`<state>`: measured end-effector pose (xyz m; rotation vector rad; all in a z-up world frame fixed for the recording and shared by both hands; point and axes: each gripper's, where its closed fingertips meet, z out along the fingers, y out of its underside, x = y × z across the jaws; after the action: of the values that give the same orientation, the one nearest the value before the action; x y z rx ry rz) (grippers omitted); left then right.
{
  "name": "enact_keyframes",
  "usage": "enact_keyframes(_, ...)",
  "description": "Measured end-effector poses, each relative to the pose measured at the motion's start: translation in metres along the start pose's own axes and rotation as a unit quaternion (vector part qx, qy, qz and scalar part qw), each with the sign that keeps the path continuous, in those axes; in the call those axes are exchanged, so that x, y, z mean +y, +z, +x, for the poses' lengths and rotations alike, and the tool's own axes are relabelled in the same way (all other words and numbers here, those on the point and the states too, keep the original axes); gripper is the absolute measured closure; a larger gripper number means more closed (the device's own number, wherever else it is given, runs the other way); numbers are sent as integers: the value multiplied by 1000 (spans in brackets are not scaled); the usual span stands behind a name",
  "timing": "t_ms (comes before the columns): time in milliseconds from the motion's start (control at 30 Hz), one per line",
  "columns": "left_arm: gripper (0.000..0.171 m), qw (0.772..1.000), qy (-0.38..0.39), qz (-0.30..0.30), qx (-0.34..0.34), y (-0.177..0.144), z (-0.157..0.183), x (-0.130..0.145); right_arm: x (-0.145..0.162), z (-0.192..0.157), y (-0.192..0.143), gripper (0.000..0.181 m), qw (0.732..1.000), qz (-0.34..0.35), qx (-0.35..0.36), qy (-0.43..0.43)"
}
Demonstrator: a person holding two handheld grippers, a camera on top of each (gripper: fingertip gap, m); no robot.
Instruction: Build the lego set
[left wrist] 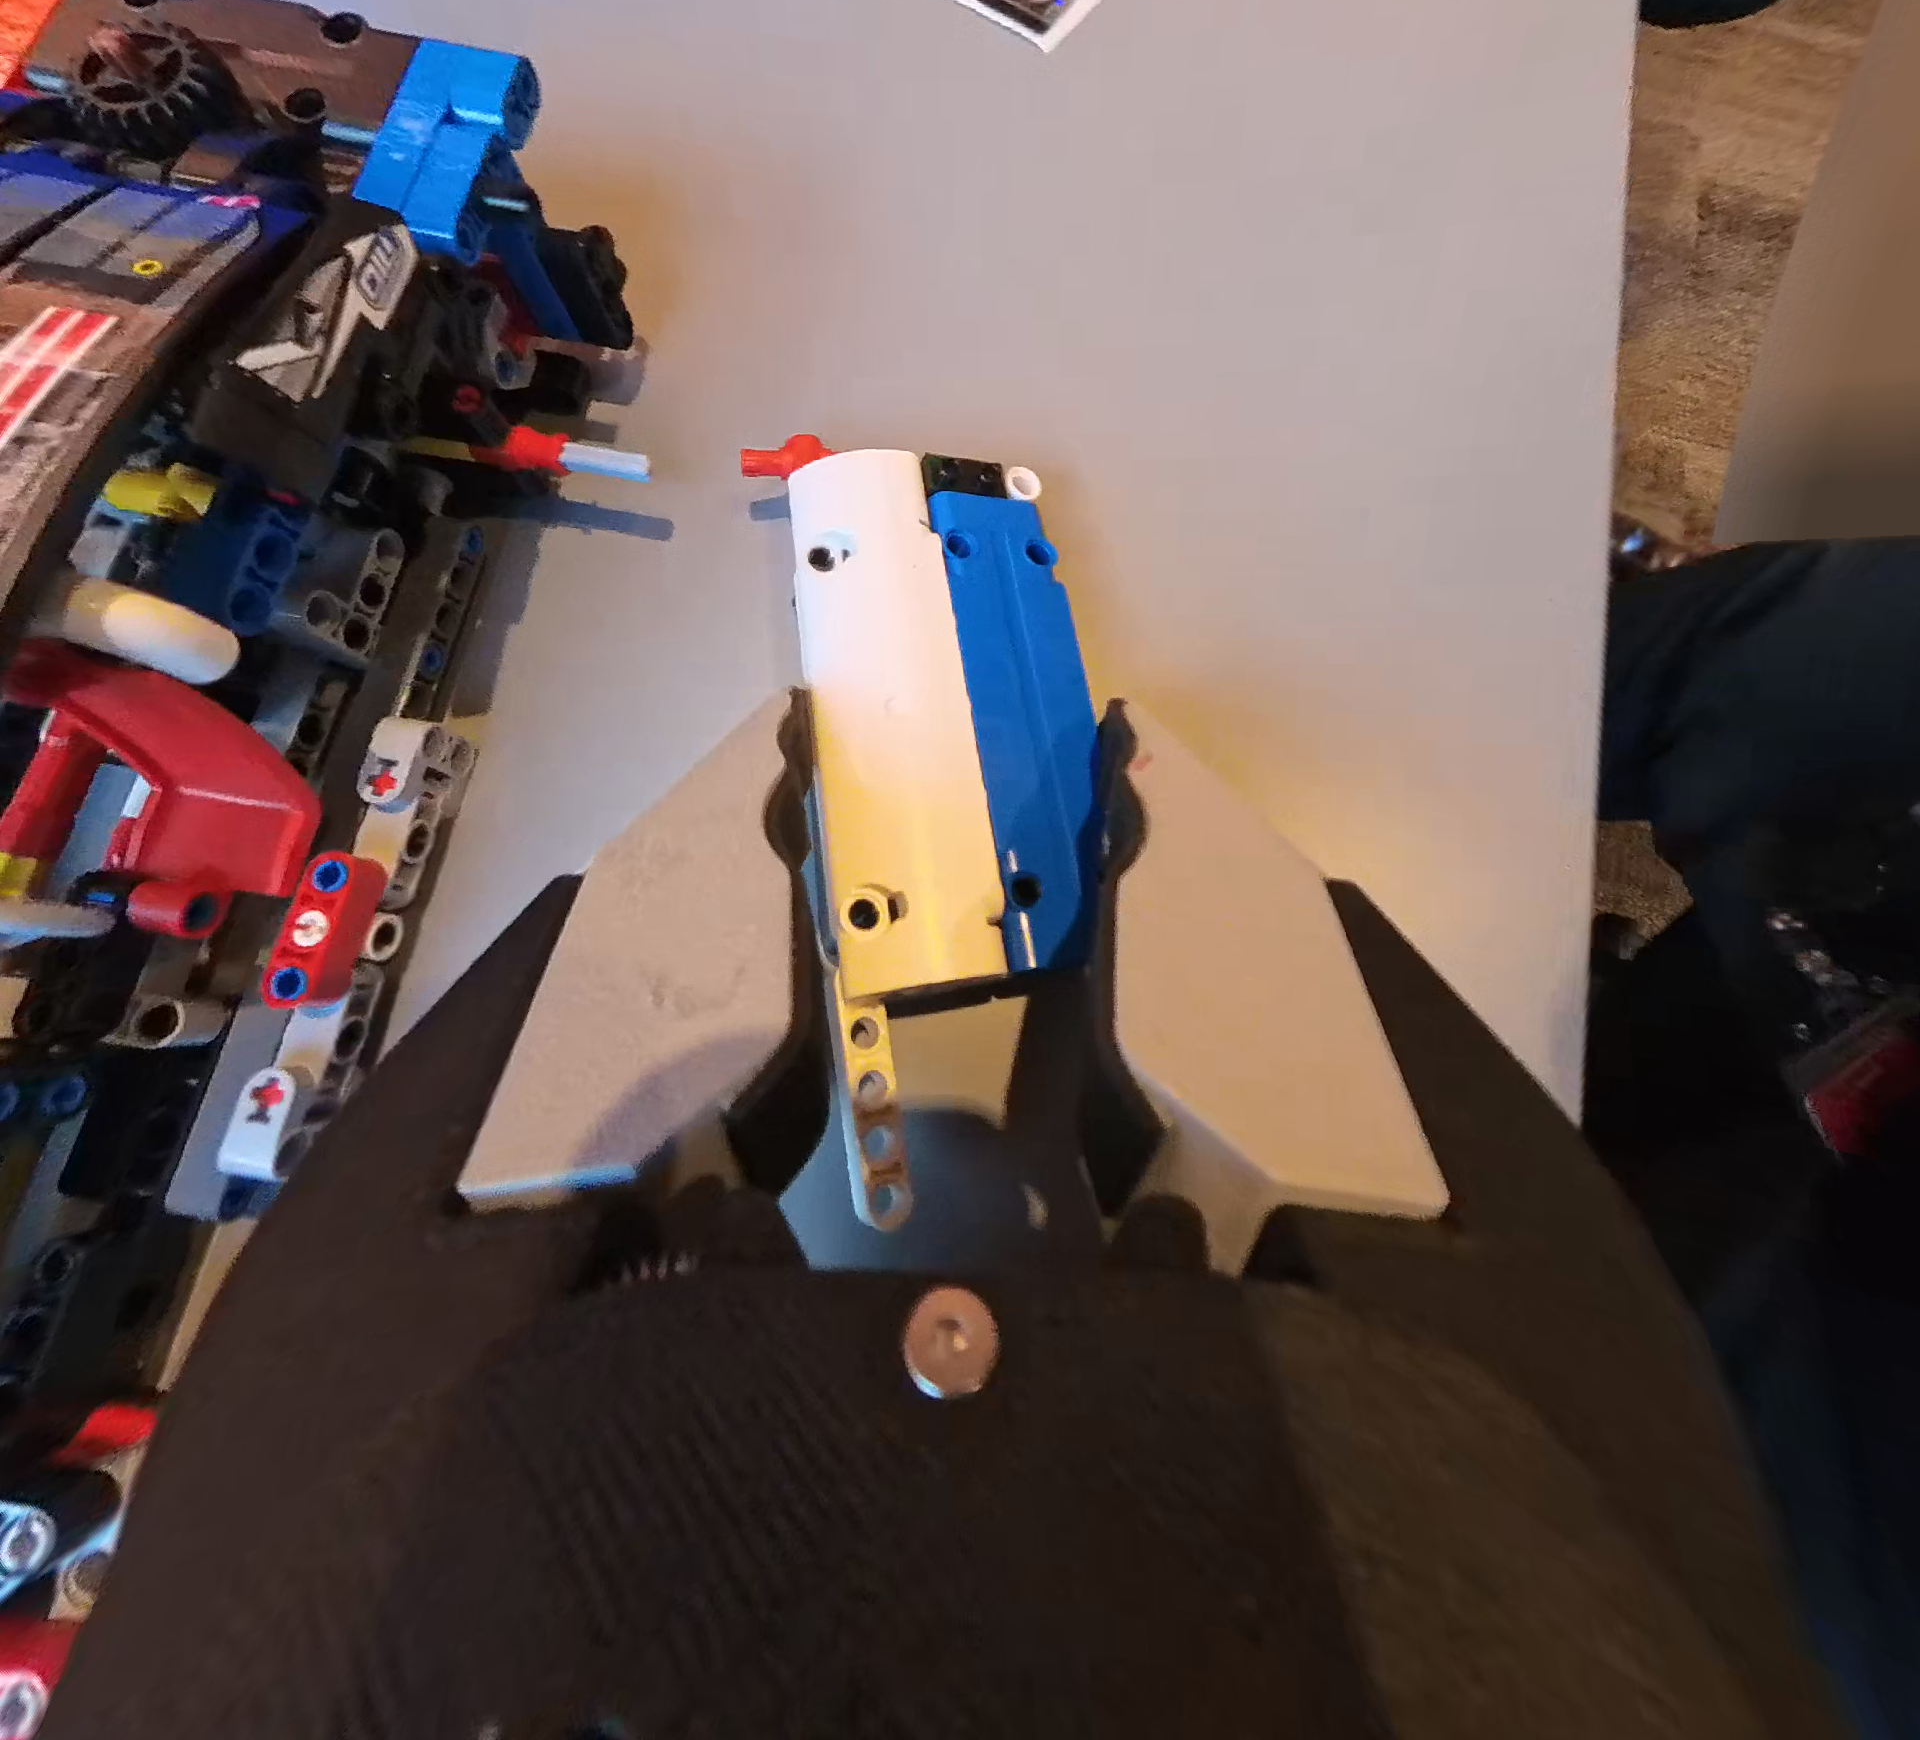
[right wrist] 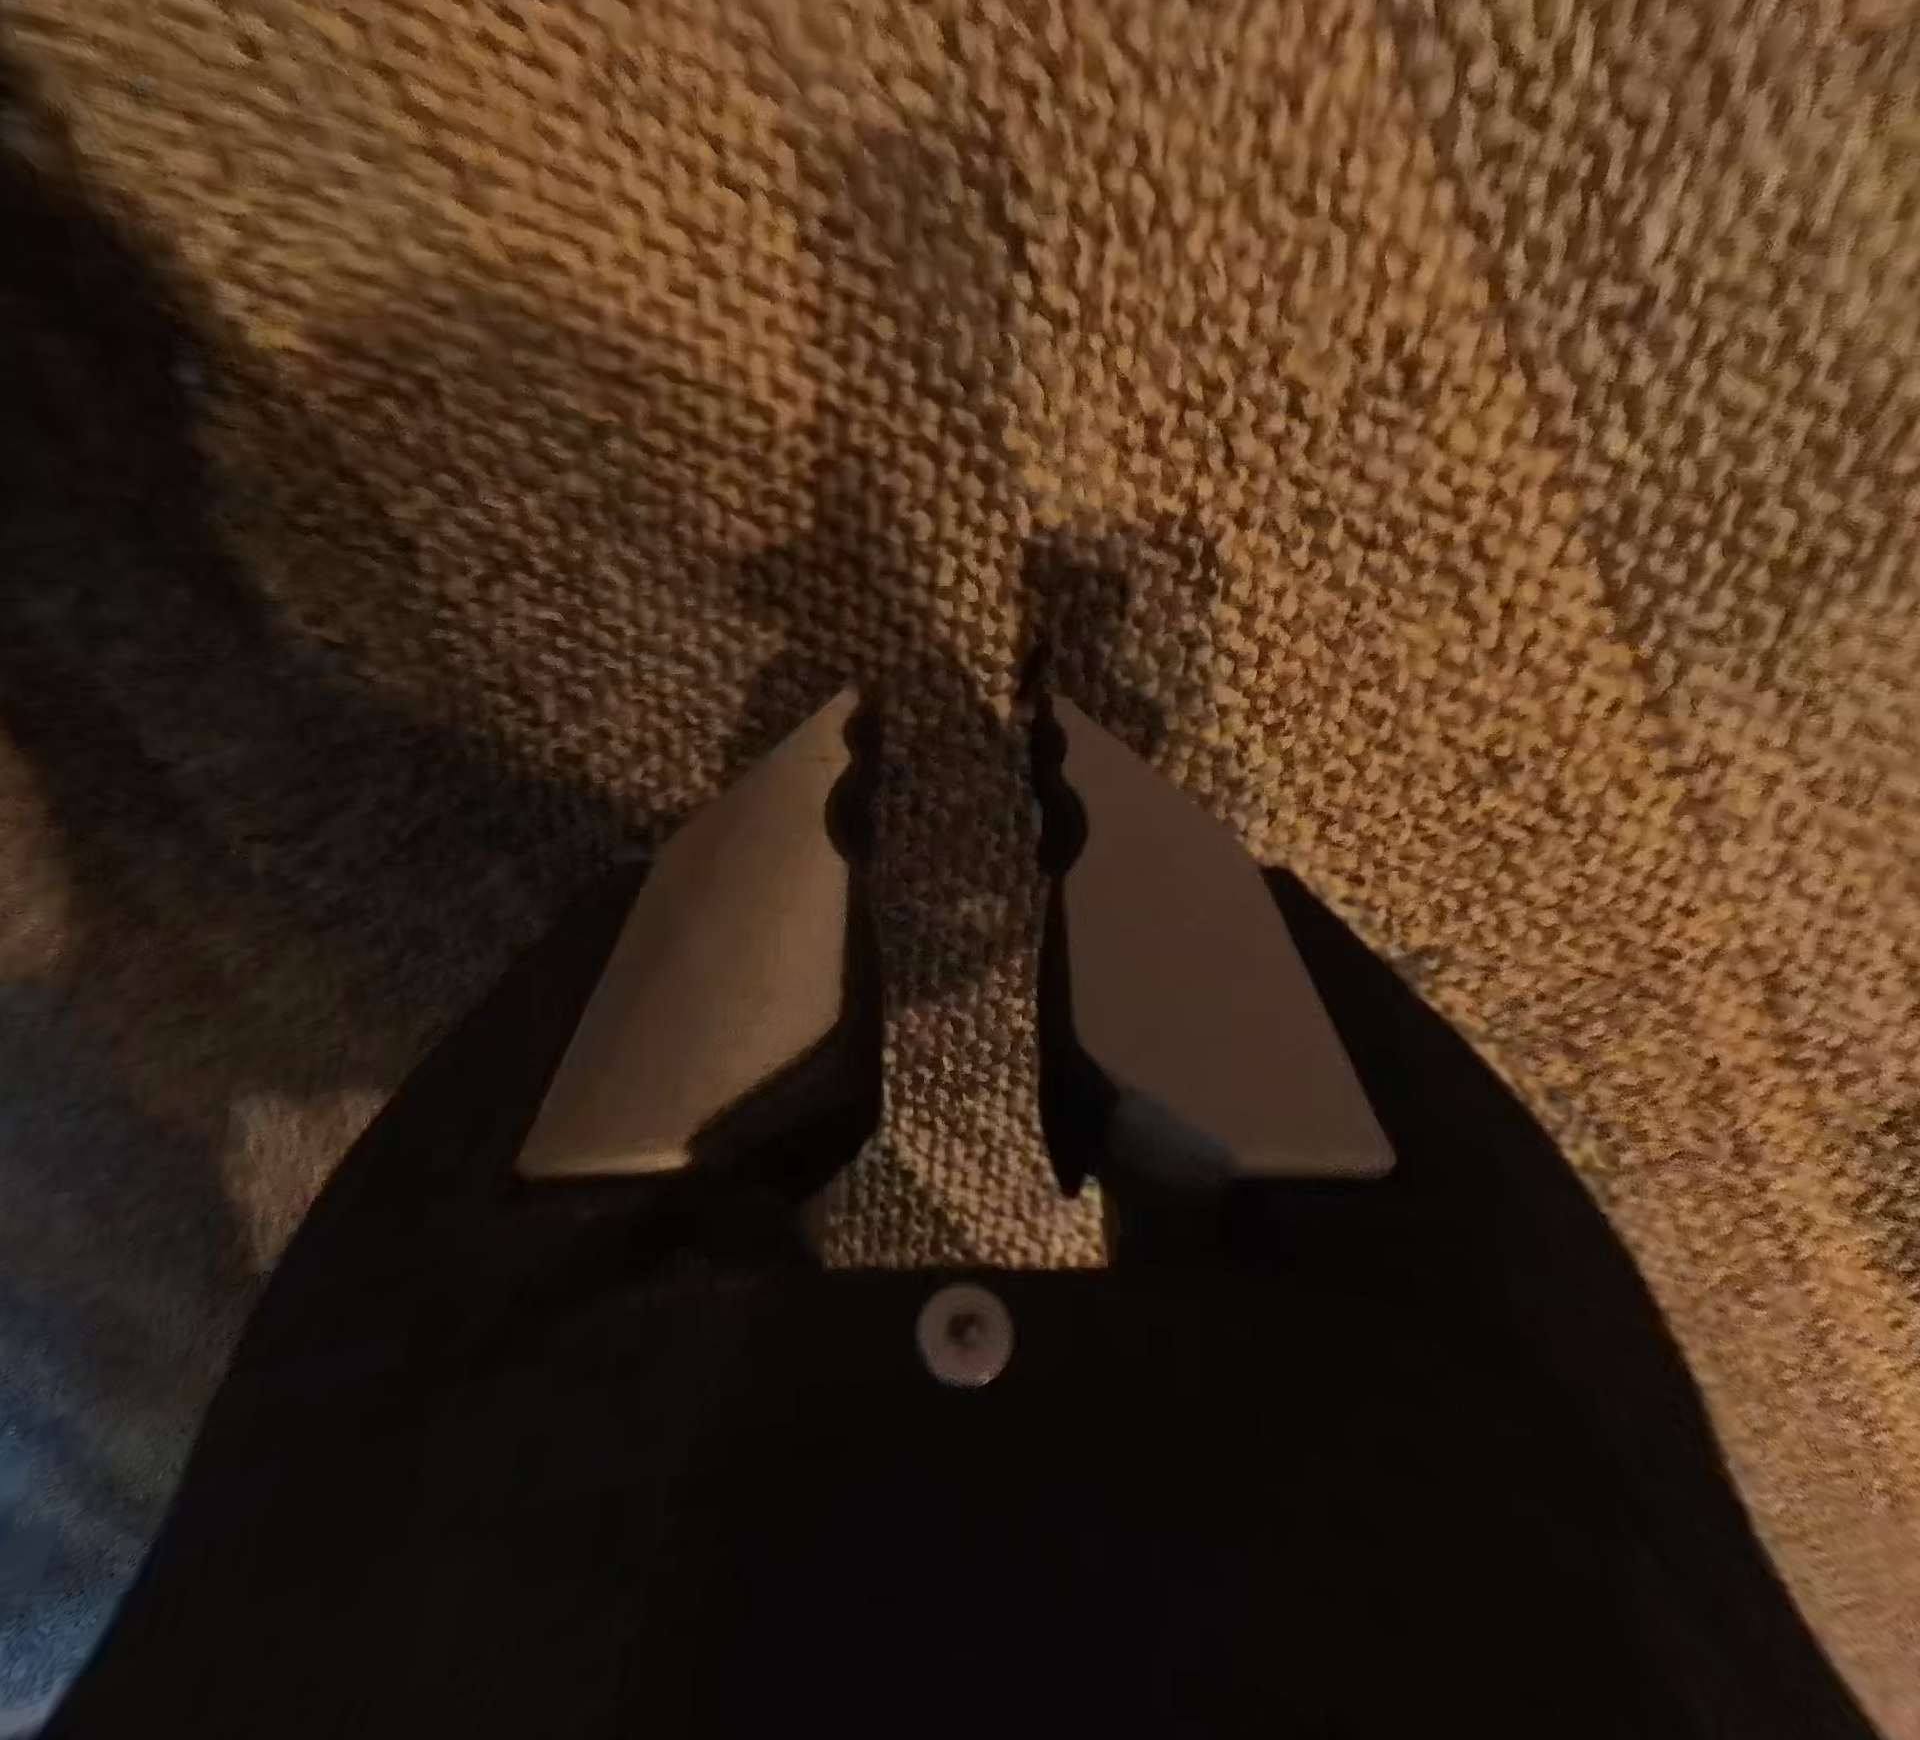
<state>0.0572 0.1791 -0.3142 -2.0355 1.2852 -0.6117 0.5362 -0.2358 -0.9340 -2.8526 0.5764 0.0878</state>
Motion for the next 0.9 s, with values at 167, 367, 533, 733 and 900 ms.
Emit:
enact_keyframes(167, 118, 999, -30, 2, -33, 6, -12, -6, 12, 13, 39, 157, 998, -17, 30, 54)
enact_keyframes(367, 118, 998, -46, 3, -47, 9, -17, -9, 25, 19, 59, 164, 997, -50, 44, 38)
enact_keyframes(533, 118, 998, -47, 3, -47, 9, -17, -9, 23, 27, 60, 175, 997, -22, 49, 64)
enact_keyframes(733, 118, 998, -43, 2, -51, 9, -17, -9, 24, 26, 60, 178, 995, -16, 83, 46)
enact_keyframes(900, 118, 998, -43, 2, -51, 9, -18, -9, 26, 26, 59, 179, 994, -26, 102, 35)
